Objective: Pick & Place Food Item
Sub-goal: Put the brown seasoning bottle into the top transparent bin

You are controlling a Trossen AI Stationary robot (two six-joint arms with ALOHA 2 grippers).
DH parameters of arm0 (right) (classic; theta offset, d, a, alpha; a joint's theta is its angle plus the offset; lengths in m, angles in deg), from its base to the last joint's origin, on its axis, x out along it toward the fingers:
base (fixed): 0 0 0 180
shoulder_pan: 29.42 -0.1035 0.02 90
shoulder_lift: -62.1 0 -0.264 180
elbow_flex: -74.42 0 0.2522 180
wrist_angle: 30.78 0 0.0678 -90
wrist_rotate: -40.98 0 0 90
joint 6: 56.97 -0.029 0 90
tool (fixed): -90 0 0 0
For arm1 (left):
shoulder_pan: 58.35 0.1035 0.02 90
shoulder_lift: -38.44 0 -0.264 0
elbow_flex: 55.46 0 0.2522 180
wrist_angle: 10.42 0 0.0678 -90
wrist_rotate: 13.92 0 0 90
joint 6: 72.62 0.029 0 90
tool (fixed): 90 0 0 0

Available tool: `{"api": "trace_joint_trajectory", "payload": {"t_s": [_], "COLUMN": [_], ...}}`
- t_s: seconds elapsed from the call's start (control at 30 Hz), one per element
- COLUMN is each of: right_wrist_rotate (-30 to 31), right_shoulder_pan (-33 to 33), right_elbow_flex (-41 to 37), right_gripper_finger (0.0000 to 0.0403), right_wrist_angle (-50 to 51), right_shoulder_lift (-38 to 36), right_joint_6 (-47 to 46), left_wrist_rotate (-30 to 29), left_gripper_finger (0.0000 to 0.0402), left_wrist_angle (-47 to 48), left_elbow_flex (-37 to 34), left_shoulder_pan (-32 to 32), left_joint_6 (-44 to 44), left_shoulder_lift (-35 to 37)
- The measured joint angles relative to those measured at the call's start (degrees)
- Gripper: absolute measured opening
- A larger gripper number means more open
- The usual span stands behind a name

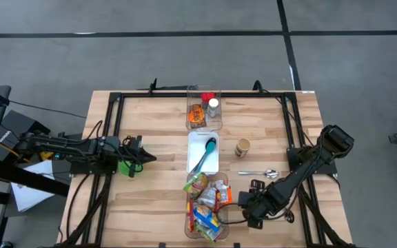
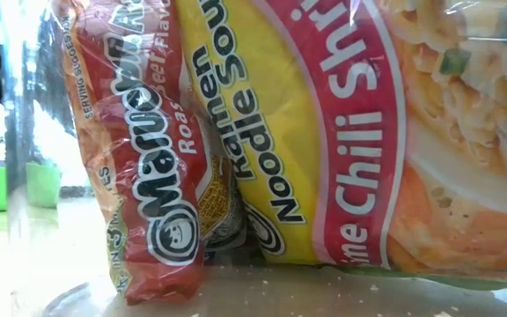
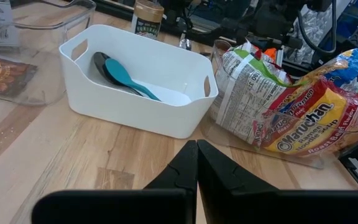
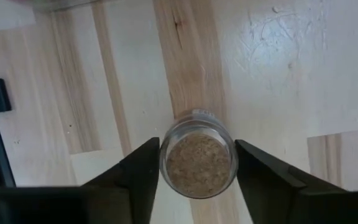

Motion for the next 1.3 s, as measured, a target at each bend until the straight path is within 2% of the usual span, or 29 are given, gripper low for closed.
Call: {"api": "trace_joint_trajectory", "payload": {"t_s": [0.07,0.6,0.8,1.03,1.3], "right_wrist_rotate": [-0.23,-2.13,-1.67,-0.93,0.29], "right_shoulder_pan": [0.0,-0.02,1.46,9.19,26.24], "right_elbow_flex": [0.02,2.15,2.43,2.49,2.51], "right_gripper_finger": [0.0165,0.0164,0.0164,0.0164,0.0168], "right_wrist_angle": [-0.02,2.45,4.47,6.49,6.56], "right_shoulder_lift": [-0.04,-0.22,-7.01,-18.32,-26.38], "right_joint_6": [0.0,2.25,2.39,1.13,-1.05], "left_wrist_rotate": [0.0,0.0,0.01,0.01,0.01], "left_gripper_finger": [0.0,0.0,0.0,0.0,0.0], "left_wrist_angle": [0.01,0.03,0.01,-0.1,-0.16], "left_elbow_flex": [0.0,0.0,0.0,0.0,0.0], "left_shoulder_pan": [-0.02,-0.02,-0.01,-0.01,0.0], "left_joint_6": [0.0,0.0,0.0,0.0,0.0], "left_shoulder_lift": [-0.01,-0.01,-0.01,0.01,0.0]}}
